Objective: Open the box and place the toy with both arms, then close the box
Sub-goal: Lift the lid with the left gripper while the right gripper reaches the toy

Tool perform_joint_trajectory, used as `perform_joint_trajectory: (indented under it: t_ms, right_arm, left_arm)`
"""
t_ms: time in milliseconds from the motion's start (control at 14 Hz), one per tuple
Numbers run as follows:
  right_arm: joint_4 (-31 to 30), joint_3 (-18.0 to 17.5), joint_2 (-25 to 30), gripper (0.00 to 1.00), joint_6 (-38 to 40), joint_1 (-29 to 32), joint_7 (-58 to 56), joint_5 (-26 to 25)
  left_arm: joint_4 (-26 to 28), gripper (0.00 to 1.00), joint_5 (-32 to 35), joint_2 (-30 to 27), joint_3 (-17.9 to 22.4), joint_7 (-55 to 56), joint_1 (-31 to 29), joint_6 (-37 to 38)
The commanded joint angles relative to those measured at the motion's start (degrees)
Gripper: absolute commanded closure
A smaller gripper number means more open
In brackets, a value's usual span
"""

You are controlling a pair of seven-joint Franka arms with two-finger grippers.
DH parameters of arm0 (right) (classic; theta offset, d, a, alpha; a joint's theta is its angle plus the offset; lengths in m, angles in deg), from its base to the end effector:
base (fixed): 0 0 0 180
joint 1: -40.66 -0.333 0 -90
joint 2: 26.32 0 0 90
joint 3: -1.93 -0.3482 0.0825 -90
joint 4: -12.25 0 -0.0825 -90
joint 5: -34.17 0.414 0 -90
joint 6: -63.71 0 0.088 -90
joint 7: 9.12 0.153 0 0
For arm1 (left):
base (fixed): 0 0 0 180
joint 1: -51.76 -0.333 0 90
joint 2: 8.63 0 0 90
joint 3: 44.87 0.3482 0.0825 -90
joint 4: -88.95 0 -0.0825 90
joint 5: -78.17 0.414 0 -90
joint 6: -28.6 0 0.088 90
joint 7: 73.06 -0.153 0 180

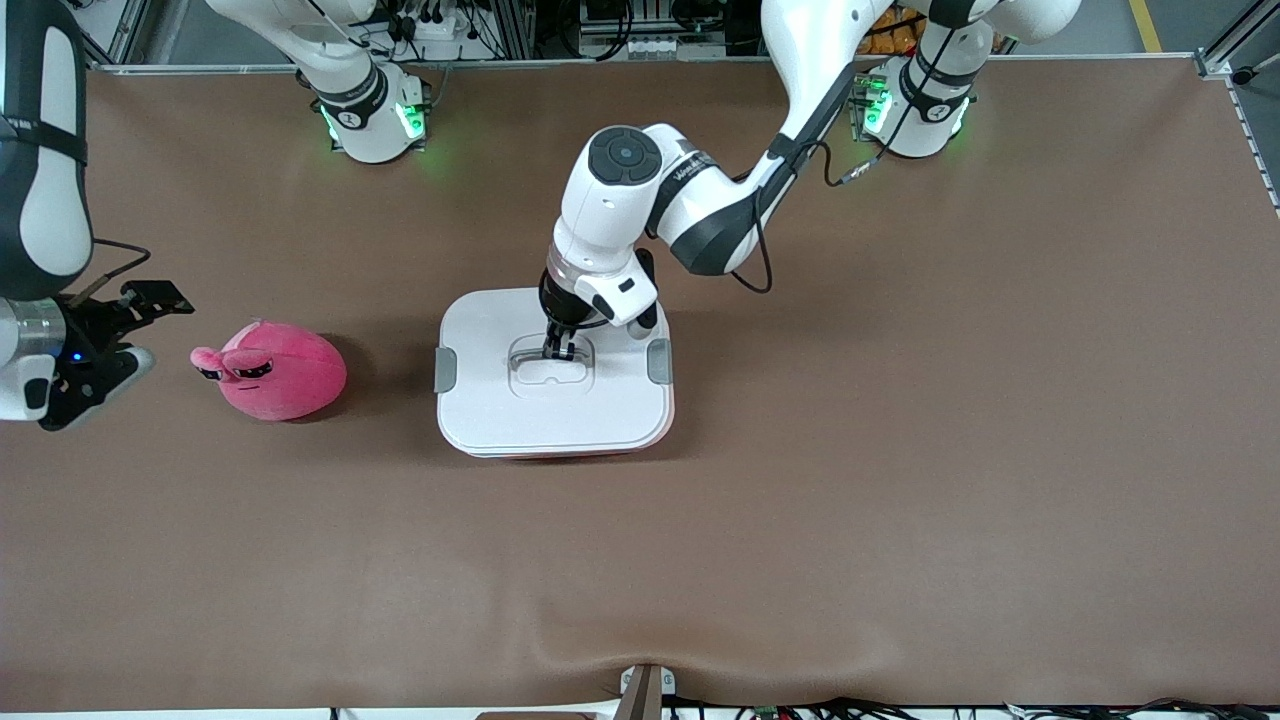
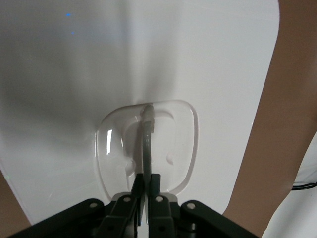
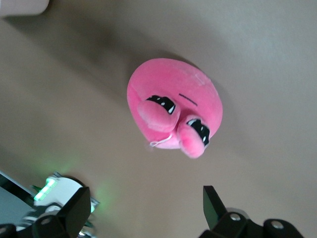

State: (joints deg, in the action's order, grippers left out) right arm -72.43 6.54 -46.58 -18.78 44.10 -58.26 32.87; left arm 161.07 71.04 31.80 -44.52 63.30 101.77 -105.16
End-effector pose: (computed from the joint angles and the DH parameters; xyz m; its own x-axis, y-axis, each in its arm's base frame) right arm 0.6360 -0.0878 0.4298 0.6959 0.6585 -0.2866 0.6070 -0.7526 -0.2553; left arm 0.5381 -0.6452 0.3515 0.0200 0.9420 -0.3349 0.9853 0.0383 0.1664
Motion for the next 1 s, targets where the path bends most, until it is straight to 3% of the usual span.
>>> perform_joint_trajectory:
  t_ms: [0, 358, 716, 930]
  right_arm:
    - [-1.88, -0.4, 0.13, 0.0, -2.66, 1.04, -7.7, -0.11]
    - [-7.42, -0.4, -0.05, 0.0, -11.09, 0.96, -21.14, -0.11]
    - [-8.39, -0.57, -1.72, 0.0, -15.14, -0.1, -30.91, -0.11]
    - [-11.29, -0.66, -1.37, 0.0, -17.34, -1.41, -31.45, -0.2]
  left_arm:
    - [0.3, 1.0, 0.36, -3.06, 0.27, 0.13, 0.09, 2.1]
    - [0.3, 1.0, 1.41, -6.4, 1.06, 0.14, -0.87, 4.9]
    - [1.7, 1.0, 7.31, -10.89, 0.8, -1.26, -6.13, 7.11]
    - [5.64, 1.0, 6.87, -15.09, 0.54, -7.93, -9.39, 9.39]
